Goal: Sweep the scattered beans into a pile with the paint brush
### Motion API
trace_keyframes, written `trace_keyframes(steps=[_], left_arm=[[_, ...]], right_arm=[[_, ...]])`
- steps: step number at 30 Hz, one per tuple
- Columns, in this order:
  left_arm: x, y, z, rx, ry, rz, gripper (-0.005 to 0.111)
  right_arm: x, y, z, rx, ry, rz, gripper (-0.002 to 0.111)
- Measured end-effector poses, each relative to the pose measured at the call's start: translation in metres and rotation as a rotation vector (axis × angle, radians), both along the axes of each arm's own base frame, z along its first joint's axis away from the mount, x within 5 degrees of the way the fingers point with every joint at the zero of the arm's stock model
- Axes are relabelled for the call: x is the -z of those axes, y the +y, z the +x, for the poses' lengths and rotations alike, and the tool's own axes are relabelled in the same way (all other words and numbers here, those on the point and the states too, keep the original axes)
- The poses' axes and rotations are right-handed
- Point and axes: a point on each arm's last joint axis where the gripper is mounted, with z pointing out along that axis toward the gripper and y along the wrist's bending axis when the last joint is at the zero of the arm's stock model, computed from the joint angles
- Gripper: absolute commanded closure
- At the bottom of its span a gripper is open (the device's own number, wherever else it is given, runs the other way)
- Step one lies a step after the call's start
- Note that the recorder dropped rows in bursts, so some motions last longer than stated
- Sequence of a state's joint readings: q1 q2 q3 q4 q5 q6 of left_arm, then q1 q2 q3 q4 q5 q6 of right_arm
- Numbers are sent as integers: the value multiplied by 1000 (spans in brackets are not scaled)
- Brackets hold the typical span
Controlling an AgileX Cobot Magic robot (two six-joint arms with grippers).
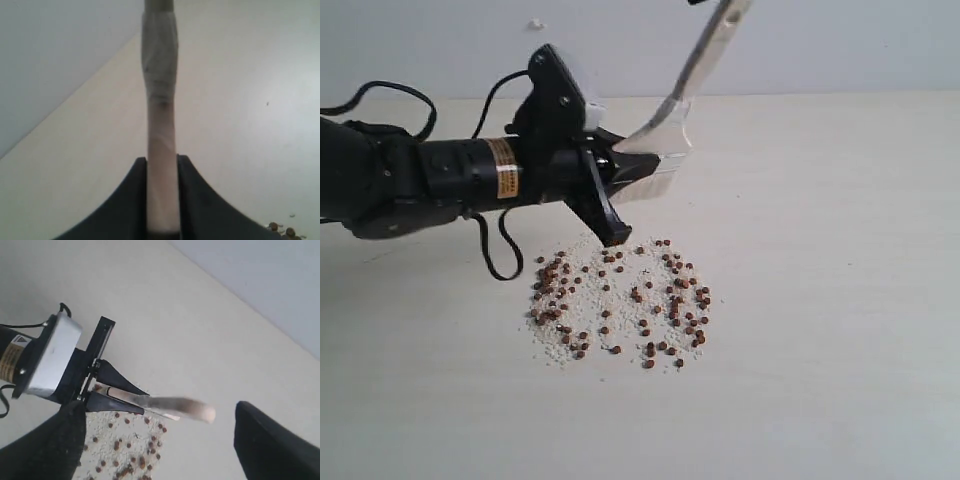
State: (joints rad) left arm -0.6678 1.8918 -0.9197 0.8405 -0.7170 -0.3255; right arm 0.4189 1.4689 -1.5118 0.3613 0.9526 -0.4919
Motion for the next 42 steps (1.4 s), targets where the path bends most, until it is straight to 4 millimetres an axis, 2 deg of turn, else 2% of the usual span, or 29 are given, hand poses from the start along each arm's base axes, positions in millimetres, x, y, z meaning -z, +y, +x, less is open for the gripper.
trace_keyframes(steps=[4, 7, 10, 14, 17, 22, 25, 33, 42], left_arm=[[-17, 16, 16, 96, 124, -128, 107], [-23, 22, 17, 173, 172, -158, 107], [-24, 30, 21, 177, 197, -170, 107], [-33, 59, 32, 201, 267, -279, 107], [-31, 73, 38, 191, 299, -271, 107], [-24, 74, 33, 237, 354, -214, 107], [-23, 74, 31, 249, 376, -198, 107], [-22, 74, 30, 258, 378, -186, 107], [-22, 74, 30, 264, 364, -181, 107]], right_arm=[[-11, 5, -9, -77, -40, 83, 39], [6, 8, -9, -111, -17, 105, 39], [23, -2, -4, -89, -5, 131, 39], [51, -21, 5, -88, -67, 241, 39], [59, -21, 5, -168, -123, 333, 39], [69, -9, 6, -339, -152, 432, 39], [89, -2, 16, -422, -136, 464, 39], [127, 8, 33, -541, -133, 538, 39], [143, 12, 45, -551, -194, 623, 39]])
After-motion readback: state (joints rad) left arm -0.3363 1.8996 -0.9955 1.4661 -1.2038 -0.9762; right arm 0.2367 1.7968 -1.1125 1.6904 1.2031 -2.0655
